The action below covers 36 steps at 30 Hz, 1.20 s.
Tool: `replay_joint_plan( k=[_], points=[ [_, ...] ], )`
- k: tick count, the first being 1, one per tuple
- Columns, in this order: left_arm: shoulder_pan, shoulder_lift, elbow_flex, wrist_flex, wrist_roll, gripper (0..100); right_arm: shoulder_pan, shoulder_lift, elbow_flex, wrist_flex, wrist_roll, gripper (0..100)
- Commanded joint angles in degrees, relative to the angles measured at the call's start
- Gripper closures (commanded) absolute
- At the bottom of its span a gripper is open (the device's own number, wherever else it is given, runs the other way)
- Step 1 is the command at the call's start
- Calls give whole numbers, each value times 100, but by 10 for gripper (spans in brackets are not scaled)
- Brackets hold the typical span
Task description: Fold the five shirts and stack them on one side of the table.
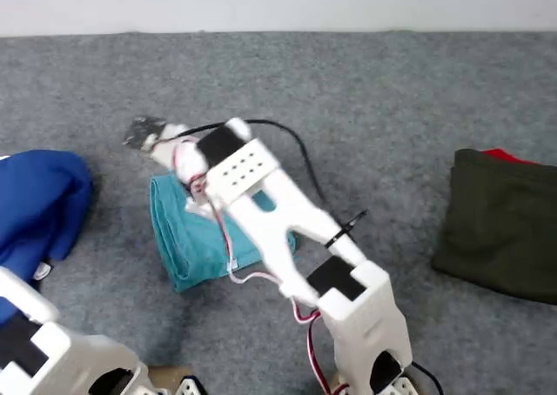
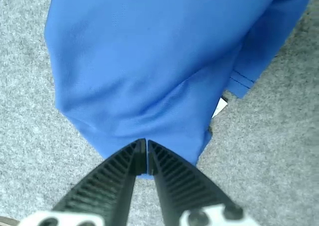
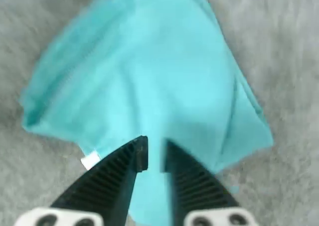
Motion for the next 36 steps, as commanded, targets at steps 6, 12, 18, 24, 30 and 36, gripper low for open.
replay_joint_plan(
  k=[6, 12, 18, 24, 30, 36],
  points=[
    [-26, -105, -207, 35, 9, 984, 145, 136, -360, -822, 9, 989],
    [-26, -141, -224, 53, 9, 984, -4, 479, -360, -2492, 9, 989],
    [-9, -413, -198, 53, 9, 984, -505, 1209, -360, -3222, 9, 989],
    [-26, -422, -198, 53, 9, 984, -866, 1341, -360, -3398, 9, 989],
    [-26, -466, -198, 53, 9, 984, -462, 488, -360, -2747, 9, 987],
    [9, -466, -198, 62, 9, 984, 479, 13, -360, -2009, 9, 987]
  ],
)
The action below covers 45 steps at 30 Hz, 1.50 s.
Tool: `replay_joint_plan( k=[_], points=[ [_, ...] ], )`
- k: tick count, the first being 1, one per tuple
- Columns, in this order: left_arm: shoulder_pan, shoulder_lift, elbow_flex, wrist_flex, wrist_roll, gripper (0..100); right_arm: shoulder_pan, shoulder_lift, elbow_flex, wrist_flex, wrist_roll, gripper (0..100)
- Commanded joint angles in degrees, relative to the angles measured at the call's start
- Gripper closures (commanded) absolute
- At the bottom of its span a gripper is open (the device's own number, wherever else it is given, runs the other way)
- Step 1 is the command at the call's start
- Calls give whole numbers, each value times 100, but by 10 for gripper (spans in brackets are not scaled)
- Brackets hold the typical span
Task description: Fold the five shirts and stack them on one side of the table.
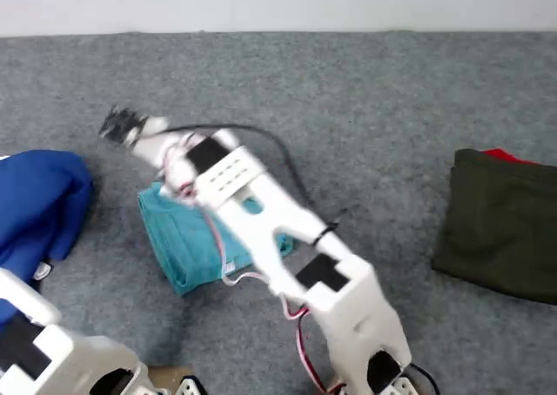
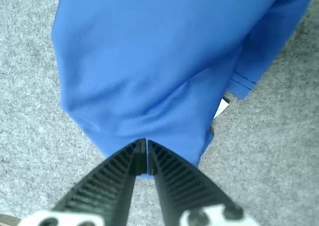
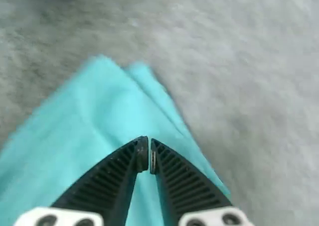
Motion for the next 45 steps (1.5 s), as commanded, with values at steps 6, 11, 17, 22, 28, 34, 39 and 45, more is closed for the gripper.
replay_joint_plan(
  k=[6, 11, 17, 22, 28, 34, 39, 45],
  points=[
    [88, -360, -198, 97, 18, 984, 1200, -84, -325, 514, 9, 987],
    [193, -360, -198, 141, 18, 984, 1648, 945, -360, 224, 343, 989],
    [167, -360, -198, 141, 18, 984, 2202, 1279, -360, -242, 580, 989],
    [211, -360, -198, 141, 18, 984, 2044, 769, -360, 110, 554, 989],
    [211, -360, -198, 141, 18, 984, 1226, -22, -360, 295, 545, 989],
    [158, -360, -207, 141, 9, 984, 321, -418, -360, 1051, 545, 989],
    [70, -369, -224, 132, 9, 984, 48, -479, -360, 2281, 325, 989],
    [97, -360, -215, 105, 9, 984, -330, -127, -281, 2879, -264, 989]
  ],
)
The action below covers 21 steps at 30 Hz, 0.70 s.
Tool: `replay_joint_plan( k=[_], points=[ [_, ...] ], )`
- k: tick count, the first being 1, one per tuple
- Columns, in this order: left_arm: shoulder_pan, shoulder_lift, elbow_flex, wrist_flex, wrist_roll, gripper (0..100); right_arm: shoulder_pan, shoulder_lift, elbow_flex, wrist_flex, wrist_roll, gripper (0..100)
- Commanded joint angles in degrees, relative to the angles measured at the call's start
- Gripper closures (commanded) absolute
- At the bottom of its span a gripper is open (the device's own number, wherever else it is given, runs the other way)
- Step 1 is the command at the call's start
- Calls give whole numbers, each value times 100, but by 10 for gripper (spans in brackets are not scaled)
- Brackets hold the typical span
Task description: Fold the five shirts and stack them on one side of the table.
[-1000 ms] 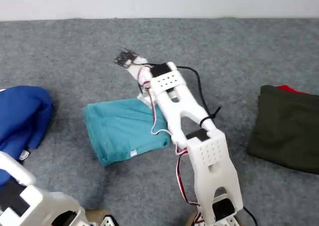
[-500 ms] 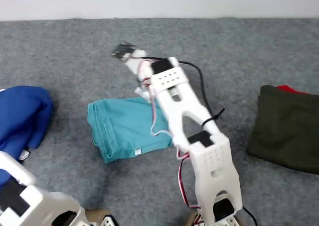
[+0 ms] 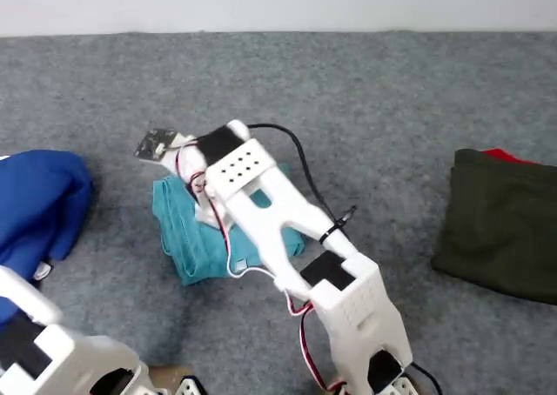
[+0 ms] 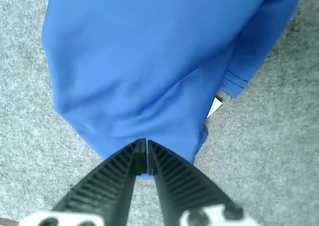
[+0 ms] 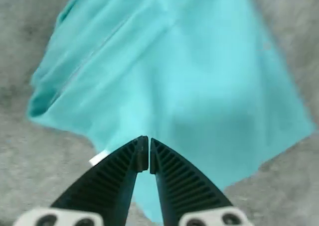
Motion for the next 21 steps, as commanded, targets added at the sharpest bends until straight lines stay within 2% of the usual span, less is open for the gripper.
replay_joint_plan(
  k=[1, 10, 14, 21],
  points=[
    [9, -360, -215, 0, 9, 984, -382, 31, -193, 145, -185, 989],
    [-44, -360, -207, 18, 9, 984, -1455, 989, -220, -523, -193, 989],
    [-44, -360, -207, 26, 9, 984, -1455, 673, -360, -426, -185, 989],
    [-26, -360, -207, 35, 9, 984, -963, -215, -1055, -4, -176, 989]
  ],
)
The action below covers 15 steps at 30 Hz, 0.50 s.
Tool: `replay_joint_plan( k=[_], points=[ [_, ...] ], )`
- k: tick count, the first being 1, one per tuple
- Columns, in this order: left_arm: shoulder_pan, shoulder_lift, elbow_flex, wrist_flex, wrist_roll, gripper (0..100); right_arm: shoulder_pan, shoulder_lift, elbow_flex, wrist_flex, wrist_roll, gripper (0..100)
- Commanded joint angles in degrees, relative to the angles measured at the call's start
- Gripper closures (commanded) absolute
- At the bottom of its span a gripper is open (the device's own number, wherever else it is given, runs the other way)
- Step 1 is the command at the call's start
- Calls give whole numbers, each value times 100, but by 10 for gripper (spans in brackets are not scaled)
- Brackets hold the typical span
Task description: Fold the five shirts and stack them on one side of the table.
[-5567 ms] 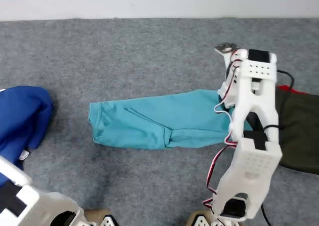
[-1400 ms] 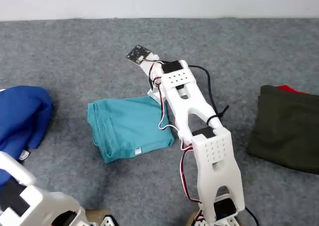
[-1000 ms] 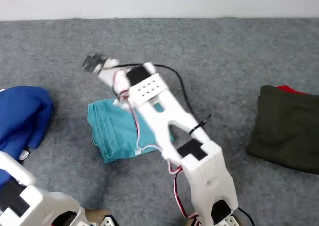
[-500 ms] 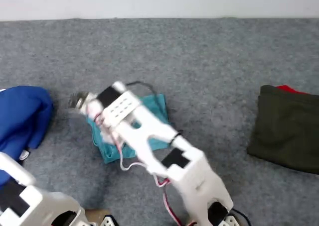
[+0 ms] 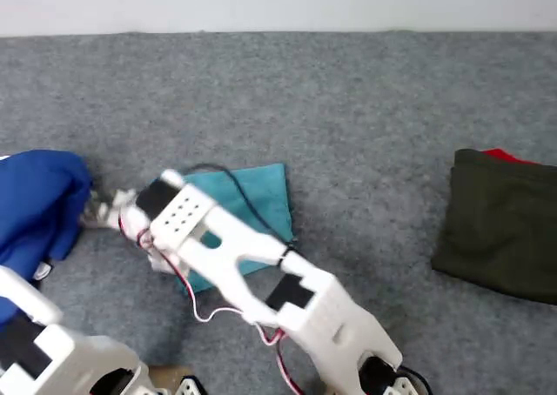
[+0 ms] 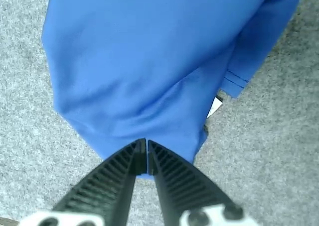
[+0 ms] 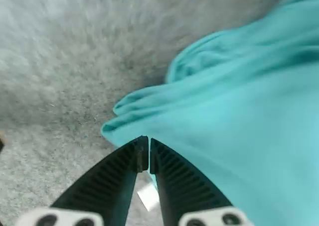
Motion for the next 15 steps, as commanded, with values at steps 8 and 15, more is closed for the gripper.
replay_joint_plan(
  k=[8, 15],
  points=[
    [-9, -369, -207, 35, 9, 984, 1270, -769, -589, -92, -35, 989],
    [-44, -369, -215, 44, 9, 984, 1613, -787, -536, 884, -431, 990]
  ],
)
